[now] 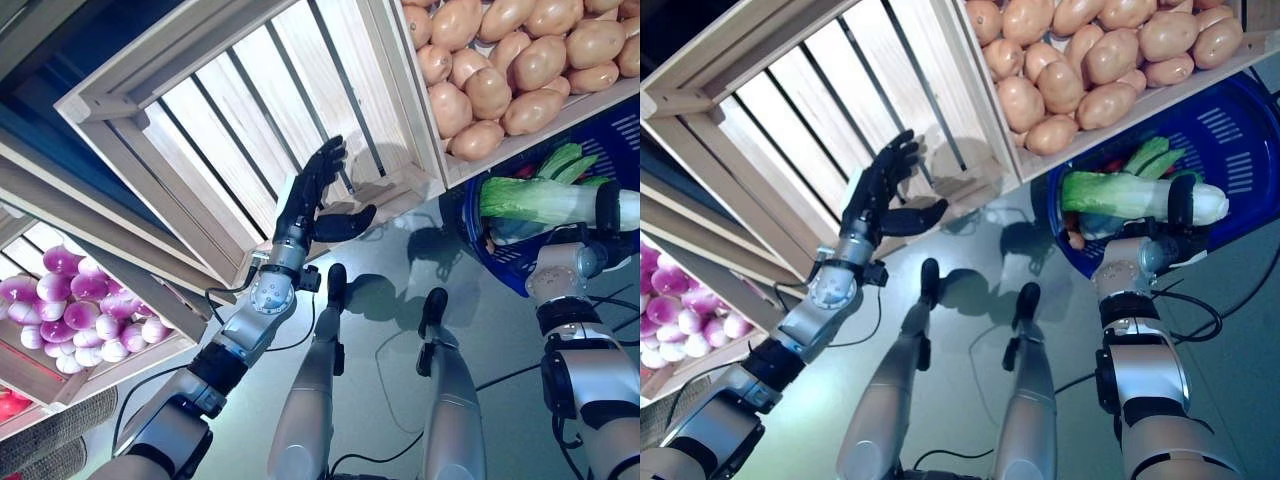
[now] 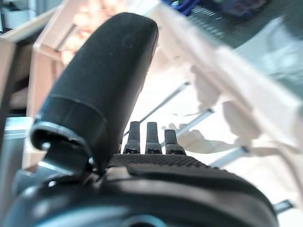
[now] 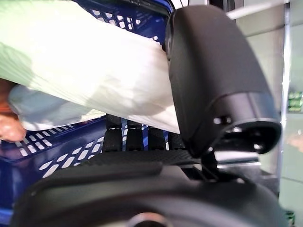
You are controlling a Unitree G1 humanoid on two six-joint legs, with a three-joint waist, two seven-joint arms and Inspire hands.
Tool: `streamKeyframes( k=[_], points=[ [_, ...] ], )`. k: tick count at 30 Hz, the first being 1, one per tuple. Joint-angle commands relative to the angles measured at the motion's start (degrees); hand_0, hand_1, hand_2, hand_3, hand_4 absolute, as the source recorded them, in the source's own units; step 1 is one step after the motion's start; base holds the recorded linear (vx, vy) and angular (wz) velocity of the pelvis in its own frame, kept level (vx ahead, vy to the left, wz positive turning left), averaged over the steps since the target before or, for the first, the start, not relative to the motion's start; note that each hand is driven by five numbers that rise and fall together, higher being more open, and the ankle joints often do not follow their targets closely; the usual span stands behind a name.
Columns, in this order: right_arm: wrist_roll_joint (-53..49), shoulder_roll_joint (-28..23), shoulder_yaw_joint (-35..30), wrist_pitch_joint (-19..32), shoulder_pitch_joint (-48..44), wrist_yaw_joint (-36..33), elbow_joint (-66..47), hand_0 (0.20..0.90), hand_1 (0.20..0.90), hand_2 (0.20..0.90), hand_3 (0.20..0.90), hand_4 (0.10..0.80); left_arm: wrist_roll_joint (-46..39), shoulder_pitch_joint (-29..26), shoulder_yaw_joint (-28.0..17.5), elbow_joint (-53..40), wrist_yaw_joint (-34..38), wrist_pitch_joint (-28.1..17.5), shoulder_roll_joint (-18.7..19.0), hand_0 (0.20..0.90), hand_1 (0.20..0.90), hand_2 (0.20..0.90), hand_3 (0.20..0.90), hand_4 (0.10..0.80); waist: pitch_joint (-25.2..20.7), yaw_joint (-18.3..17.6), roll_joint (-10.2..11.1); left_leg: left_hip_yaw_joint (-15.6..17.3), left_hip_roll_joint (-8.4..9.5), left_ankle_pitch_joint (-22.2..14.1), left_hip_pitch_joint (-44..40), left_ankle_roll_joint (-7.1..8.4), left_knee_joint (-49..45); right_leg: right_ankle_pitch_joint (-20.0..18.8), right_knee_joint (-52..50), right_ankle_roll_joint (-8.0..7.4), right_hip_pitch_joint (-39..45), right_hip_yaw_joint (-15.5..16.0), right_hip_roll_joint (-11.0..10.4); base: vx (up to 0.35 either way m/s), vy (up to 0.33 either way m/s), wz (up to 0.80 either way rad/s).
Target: Put vegetables into the basket
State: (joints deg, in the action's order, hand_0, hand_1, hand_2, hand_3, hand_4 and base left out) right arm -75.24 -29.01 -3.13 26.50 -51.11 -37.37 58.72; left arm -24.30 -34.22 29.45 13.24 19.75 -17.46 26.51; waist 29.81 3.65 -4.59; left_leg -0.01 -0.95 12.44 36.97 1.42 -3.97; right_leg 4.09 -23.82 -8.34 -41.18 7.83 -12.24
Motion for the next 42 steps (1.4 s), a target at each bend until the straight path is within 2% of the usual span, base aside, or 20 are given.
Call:
streamKeyframes(
  k=[1,9,15,18,19,20,21,22,29,39,42],
  points=[
    [-4.79,-5.73,0.31,2.06,-2.38,7.05,-3.36,0.3,0.3,0.3,0.3,0.4,1.85,-4.71,-4.65,-8.85,-1.34,-9.69,-0.05,0.9,0.9,0.9,0.9,0.8,-0.01,0.15,-1.69,-0.63,3.64,-7.77,4.3,-1.21,-9.94,-8.38,6.38,3.46,0.63,1.38,3.24,0.001,-0.046,0.03],
    [-0.34,-6.33,-0.02,4.05,-4.2,1.37,-2.24,0.3,0.3,0.3,0.3,0.4,2.19,-4.92,-5.38,-10.97,-0.85,-11.36,0.28,0.9,0.9,0.9,0.9,0.8,-0.01,0.32,-1.26,-0.49,3.47,-7.32,3.86,-1.32,-8.23,-8.89,7.02,3.48,0.73,1.07,4.01,0.011,-0.031,0.01],
    [3.18,-7.86,1.19,2.1,-5.85,-4.64,-3.24,0.3,0.3,0.3,0.3,0.4,1.88,-5.28,-5.57,-10.85,-0.89,-11.92,1.36,0.9,0.9,0.9,0.9,0.8,-0.01,0.4,-0.46,-0.63,3.48,-6.75,4.81,-1.21,-7.61,-9.58,7.84,3.59,-0.23,1.17,4.47,0.006,-0.056,0.03],
    [3.55,-8.04,1.76,1.11,-6.18,-4.73,-3.33,0.3,0.3,0.3,0.3,0.4,2.35,-4.77,-5.43,-11.18,-0.71,-12.15,1.11,0.9,0.9,0.9,0.9,0.8,-0.01,0.44,-0.41,-0.79,3.52,-6.58,5.78,-1.15,-7.91,-9.69,7.89,3.78,-1.04,1.08,4.74,0.007,-0.037,0.03],
    [3.49,-7.85,1.8,0.85,-6.23,-4.75,-3.56,0.411,0.411,0.411,0.411,0.474,2.68,-4.73,-5.34,-11.27,-0.49,-12.25,1.03,0.9,0.9,0.9,0.9,0.8,-0.01,0.42,-0.43,-0.8,3.48,-6.56,6.06,-1.16,-7.98,-9.61,7.82,3.85,-1.27,1.08,4.8,0.003,-0.037,0.03],
    [3.34,-7.9,1.77,0.46,-6.22,-4.62,-3.56,0.648,0.648,0.648,0.648,0.632,2.75,-4.69,-5.42,-11.35,-0.64,-12.44,1.0,0.9,0.9,0.9,0.9,0.8,-0.01,0.48,-0.42,-0.81,3.47,-6.52,6.32,-1.16,-8.01,-9.56,7.81,3.88,-1.47,1.12,4.78,-0.001,-0.037,0.02],
    [3.18,-8.02,1.79,0.1,-6.22,-4.45,-3.28,0.789,0.789,0.789,0.789,0.726,2.74,-4.73,-5.44,-11.45,-0.78,-12.78,1.15,0.9,0.9,0.9,0.9,0.8,-0.01,0.53,-0.44,-0.83,3.45,-6.49,6.59,-1.19,-8.06,-9.55,7.78,3.92,-1.72,1.22,4.78,-0.001,-0.036,0.01],
    [2.83,-7.99,1.77,0.0,-6.15,-4.37,-3.18,0.9,0.9,0.9,0.9,0.8,2.97,-4.71,-5.45,-11.5,-0.77,-12.99,1.18,0.9,0.9,0.9,0.9,0.8,-0.01,0.57,-0.44,-0.83,3.43,-6.51,6.77,-1.21,-8.11,-9.53,7.73,3.95,-1.9,1.33,4.77,-0.002,-0.036,0.0],
    [3.4,-7.7,1.82,-0.86,-6.99,-5.84,-0.18,0.9,0.9,0.9,0.9,0.8,2.87,-5.32,-5.5,-11.3,-0.45,-12.78,1.4,0.9,0.9,0.9,0.9,0.8,-0.01,0.87,-0.63,-0.58,3.48,-6.31,6.65,-1.21,-7.52,-9.77,8.23,4.08,-1.84,1.96,4.78,-0.001,-0.004,0.0],
    [16.02,-8.22,3.34,-5.82,-8.57,-18.02,4.28,0.9,0.9,0.9,0.9,0.8,2.46,-6.69,-5.48,-11.69,-0.73,-12.6,1.67,0.9,0.9,0.9,0.9,0.8,-0.01,1.35,-0.64,0.3,3.47,-6.9,3.15,-1.32,-7.02,-9.18,8.34,4.16,1.73,2.9,4.61,-0.035,0.011,0.01],
    [20.79,-8.09,3.25,-5.49,-8.35,-21.95,5.12,0.9,0.9,0.9,0.9,0.8,1.24,-6.78,-5.54,-11.91,-1.03,-12.82,1.91,0.9,0.9,0.9,0.9,0.8,-0.01,1.56,-0.84,0.63,3.58,-7.78,1.74,-1.48,-7.99,-8.24,7.42,4.38,3.22,3.34,4.46,-0.057,0.024,0.01]
  ],
)
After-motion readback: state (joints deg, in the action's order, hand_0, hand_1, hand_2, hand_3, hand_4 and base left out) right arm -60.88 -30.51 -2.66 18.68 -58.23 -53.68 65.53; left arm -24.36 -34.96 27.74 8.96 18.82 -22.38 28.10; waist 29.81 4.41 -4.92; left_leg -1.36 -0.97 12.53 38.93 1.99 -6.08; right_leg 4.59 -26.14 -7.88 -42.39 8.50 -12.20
